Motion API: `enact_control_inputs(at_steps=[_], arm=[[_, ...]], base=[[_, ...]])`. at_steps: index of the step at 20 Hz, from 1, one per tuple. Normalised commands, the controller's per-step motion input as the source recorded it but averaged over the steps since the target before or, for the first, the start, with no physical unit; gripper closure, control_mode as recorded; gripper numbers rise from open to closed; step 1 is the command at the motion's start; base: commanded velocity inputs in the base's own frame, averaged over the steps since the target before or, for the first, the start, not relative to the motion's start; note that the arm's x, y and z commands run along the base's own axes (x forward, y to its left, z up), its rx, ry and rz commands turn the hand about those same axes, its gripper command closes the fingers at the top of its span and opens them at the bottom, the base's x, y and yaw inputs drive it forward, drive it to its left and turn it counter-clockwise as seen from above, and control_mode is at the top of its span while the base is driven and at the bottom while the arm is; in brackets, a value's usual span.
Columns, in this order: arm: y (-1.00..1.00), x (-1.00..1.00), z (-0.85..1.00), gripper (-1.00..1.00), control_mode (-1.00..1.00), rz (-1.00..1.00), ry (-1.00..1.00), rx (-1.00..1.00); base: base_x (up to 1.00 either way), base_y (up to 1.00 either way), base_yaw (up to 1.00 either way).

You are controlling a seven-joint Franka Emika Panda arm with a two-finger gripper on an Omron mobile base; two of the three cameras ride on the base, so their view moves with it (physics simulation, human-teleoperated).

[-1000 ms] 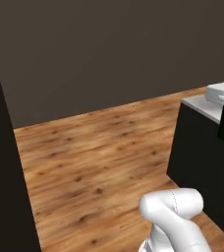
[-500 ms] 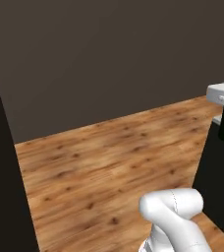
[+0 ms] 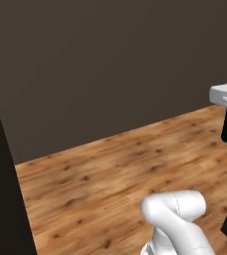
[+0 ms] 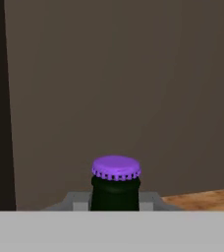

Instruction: Get the candle and the beer from the cabinet and move them to the dining counter.

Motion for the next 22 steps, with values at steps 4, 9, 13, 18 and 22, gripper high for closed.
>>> enact_control_inputs(at_steps=[4,9,13,18,22], arm=[[0.00,0.00,0.00,1.00,1.00,0.00,0.00,0.00],[0.00,0.00,0.00,1.00,1.00,0.00,0.00,0.00],[0.00,0.00,0.00,1.00,1.00,0.00,0.00,0.00],[0.00,0.00,0.00,1.00,1.00,0.00,0.00,0.00],[0.00,0.00,0.00,1.00,1.00,0.00,0.00,0.00]], base=[[1.00,0.25,-0.20],[1.00,0.25,-0.40],[0.91,0.21,-0.59],[0.65,0.37,-0.73],[0.61,0.38,-0.75]])
